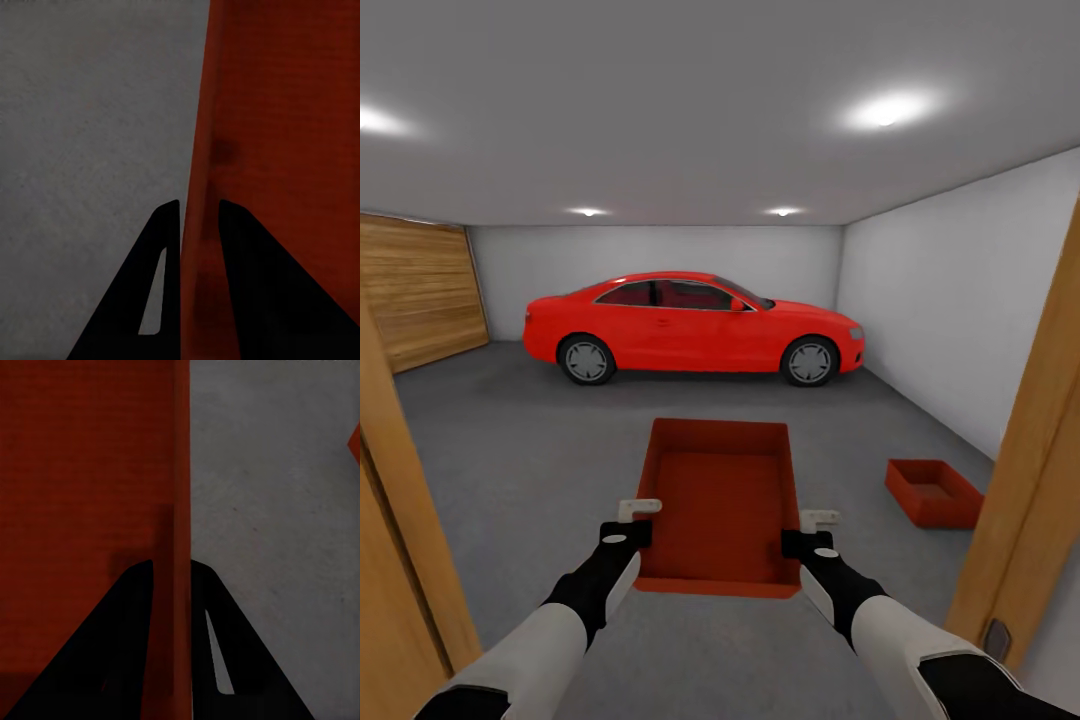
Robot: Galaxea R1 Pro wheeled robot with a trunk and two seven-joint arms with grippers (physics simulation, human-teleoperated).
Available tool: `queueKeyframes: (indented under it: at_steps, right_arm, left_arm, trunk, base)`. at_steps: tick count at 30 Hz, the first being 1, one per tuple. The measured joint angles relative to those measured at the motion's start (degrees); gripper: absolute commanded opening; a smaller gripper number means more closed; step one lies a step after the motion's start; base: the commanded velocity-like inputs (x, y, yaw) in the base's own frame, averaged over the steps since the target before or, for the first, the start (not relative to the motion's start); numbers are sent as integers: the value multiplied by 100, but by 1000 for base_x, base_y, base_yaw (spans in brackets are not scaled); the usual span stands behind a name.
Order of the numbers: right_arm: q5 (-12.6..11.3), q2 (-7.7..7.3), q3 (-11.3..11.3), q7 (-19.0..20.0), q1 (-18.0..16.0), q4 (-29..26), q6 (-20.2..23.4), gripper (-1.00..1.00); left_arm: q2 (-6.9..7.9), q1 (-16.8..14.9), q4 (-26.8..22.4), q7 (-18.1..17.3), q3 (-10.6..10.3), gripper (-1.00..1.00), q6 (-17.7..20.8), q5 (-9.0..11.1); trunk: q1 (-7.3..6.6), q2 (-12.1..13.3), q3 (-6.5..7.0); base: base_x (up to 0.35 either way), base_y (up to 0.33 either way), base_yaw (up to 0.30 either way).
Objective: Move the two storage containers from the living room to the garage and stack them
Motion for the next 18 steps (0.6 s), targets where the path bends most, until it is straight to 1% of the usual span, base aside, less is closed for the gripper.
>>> queueKeyframes:
  at_steps: [5,18]
  right_arm:
    - [-9,-2,7,0,1,2,0,-100]
    - [-10,-2,8,0,1,3,0,-100]
  left_arm:
    - [-3,-1,5,-1,5,-100,0,-8]
    - [-3,-1,6,-1,9,-100,1,-10]
  trunk:
    - [-2,0,0]
    - [-2,0,0]
  base:
    - [246,0,0]
    - [318,0,0]
